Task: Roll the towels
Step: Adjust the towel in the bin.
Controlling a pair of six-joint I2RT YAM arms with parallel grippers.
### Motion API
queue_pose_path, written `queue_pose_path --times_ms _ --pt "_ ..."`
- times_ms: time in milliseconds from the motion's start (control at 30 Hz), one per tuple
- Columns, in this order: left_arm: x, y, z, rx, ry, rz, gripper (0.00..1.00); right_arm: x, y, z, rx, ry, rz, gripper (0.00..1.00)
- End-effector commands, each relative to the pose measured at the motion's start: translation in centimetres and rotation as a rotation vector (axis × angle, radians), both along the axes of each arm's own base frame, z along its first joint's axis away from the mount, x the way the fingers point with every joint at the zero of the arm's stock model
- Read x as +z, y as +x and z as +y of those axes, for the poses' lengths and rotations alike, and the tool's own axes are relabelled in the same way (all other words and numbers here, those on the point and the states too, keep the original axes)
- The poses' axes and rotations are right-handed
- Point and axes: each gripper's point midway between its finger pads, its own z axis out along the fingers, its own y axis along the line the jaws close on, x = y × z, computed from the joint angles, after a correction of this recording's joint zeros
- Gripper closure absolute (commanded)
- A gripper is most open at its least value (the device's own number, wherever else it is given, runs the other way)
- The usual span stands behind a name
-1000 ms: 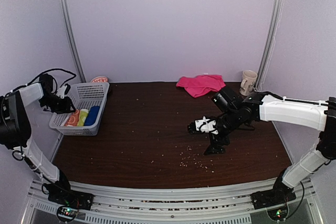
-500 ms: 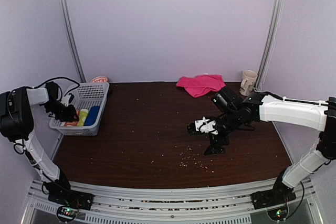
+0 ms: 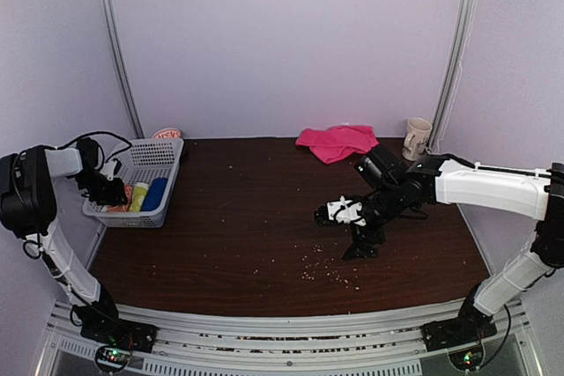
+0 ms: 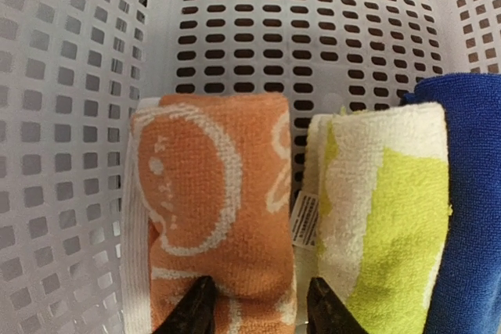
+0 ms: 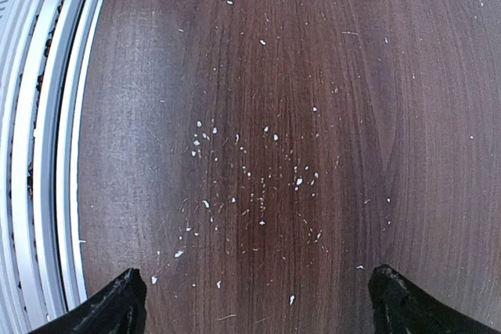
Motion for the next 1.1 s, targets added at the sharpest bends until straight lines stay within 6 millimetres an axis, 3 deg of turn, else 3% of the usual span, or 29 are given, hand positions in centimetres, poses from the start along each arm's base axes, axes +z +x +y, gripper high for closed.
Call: queue_pose_path --times_ms 0,433,633,733,967,1067 --pt "-0.6 0.0 1.0 0.019 0.065 0.008 0.58 0.7 0.4 0.4 0.001 0.011 -0.024 0.00" --pt "-1.6 -0.2 0.9 0.009 0.094 0.031 0.41 0.6 0.3 0.5 0.005 0.009 -0.023 0.00" --pt "-2.8 -0.6 0.8 0.010 0.116 0.071 0.42 0.6 0.4 0.5 0.005 0.009 -0.023 0.00" --pt "-3.1 -0.7 0.8 0.010 0.120 0.084 0.48 0.6 0.4 0.5 0.004 0.009 -0.022 0.00" --pt "-3.1 -0.7 0.3 0.005 0.095 0.087 0.75 0.6 0.3 0.5 0.004 0.010 -0.023 0.00" --pt "-2.6 -0.6 -0.2 -0.001 0.076 0.075 0.79 0.7 0.4 0.5 0.002 0.010 -0.026 0.00"
